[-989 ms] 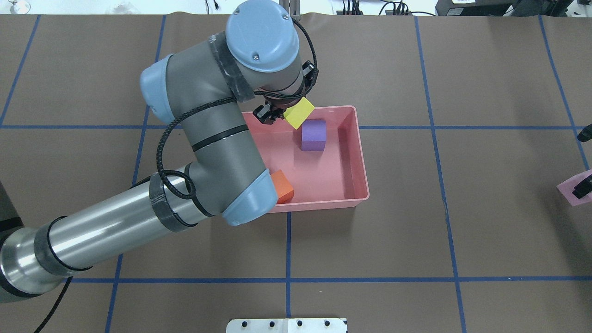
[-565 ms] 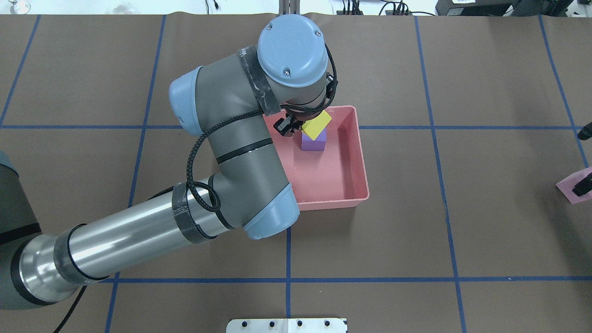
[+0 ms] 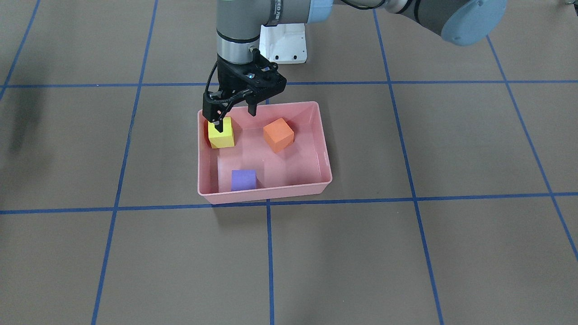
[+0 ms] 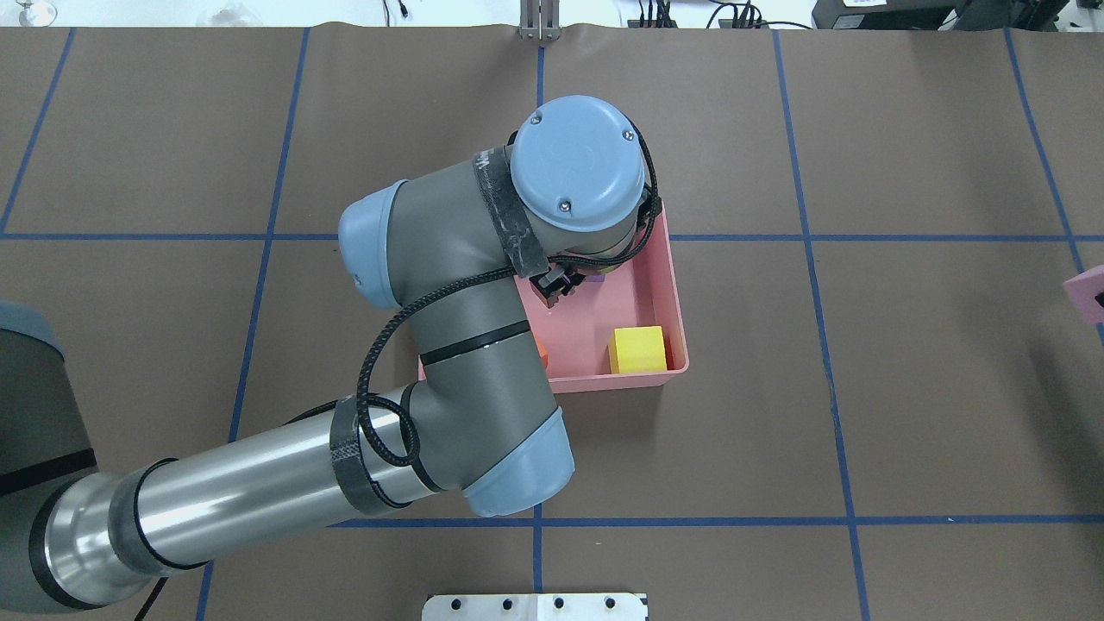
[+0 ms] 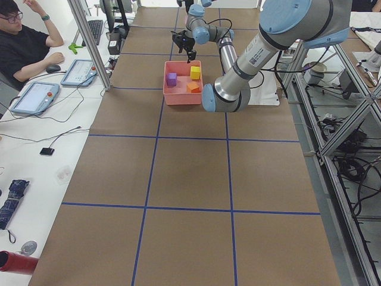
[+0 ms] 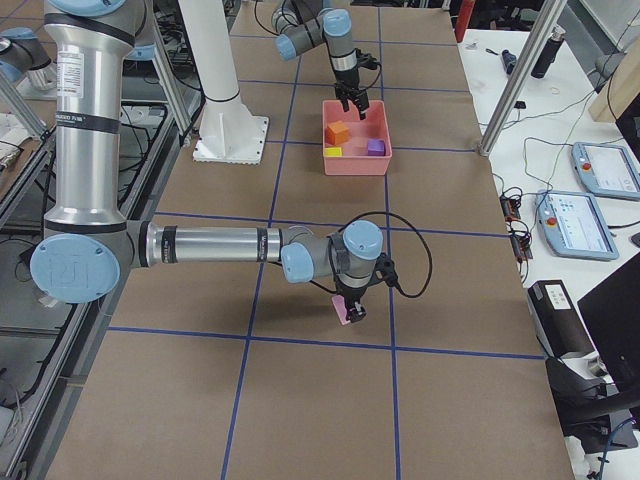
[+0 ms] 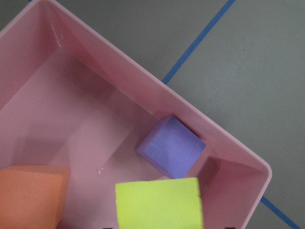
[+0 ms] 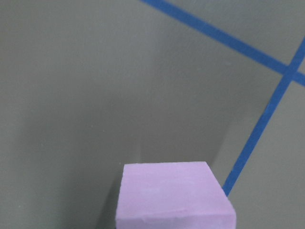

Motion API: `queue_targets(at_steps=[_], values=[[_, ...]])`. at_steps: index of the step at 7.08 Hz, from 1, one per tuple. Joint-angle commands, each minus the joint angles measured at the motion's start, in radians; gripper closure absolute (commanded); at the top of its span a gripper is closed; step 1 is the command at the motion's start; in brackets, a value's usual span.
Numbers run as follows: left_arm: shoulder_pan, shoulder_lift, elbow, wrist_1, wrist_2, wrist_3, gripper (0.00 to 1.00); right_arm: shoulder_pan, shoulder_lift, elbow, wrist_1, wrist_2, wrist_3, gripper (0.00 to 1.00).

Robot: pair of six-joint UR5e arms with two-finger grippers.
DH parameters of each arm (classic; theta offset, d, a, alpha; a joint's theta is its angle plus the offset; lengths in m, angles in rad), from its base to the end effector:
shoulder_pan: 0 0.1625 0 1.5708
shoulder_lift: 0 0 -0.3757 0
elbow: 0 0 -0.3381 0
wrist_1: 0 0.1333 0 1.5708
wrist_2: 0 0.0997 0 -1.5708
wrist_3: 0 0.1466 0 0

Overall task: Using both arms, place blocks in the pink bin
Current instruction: 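Carry the yellow cube into the bin and release it with the left gripper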

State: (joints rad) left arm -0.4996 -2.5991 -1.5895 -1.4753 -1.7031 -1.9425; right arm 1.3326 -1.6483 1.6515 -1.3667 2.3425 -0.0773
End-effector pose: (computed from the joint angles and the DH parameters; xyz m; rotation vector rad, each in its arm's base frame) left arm 0.5309 -0.4196 0.0669 -0.0627 0.9802 -0.7394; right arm -0.0708 -0.4234 0.6183 0.1353 -0.7870 -0.3786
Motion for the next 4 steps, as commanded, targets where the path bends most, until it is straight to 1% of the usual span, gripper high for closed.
queue_targets(at_steps=[1, 2, 3, 4], values=[[-0.058, 0.004, -0.114, 0.205, -0.006, 0.145, 0.00, 0.056, 0.071, 0.045, -0.006, 0.099, 0.069, 1.00], [-0.112, 0.045, -0.177, 0.298, -0.007, 0.303, 0.00, 0.057, 0.137, 0.047, -0.005, 0.171, 0.215, 1.00], [-0.153, 0.162, -0.264, 0.299, -0.009, 0.438, 0.00, 0.056, 0.201, 0.059, -0.003, 0.225, 0.375, 1.00], [-0.228, 0.276, -0.336, 0.294, -0.022, 0.596, 0.00, 0.022, 0.290, 0.070, 0.000, 0.230, 0.565, 1.00]])
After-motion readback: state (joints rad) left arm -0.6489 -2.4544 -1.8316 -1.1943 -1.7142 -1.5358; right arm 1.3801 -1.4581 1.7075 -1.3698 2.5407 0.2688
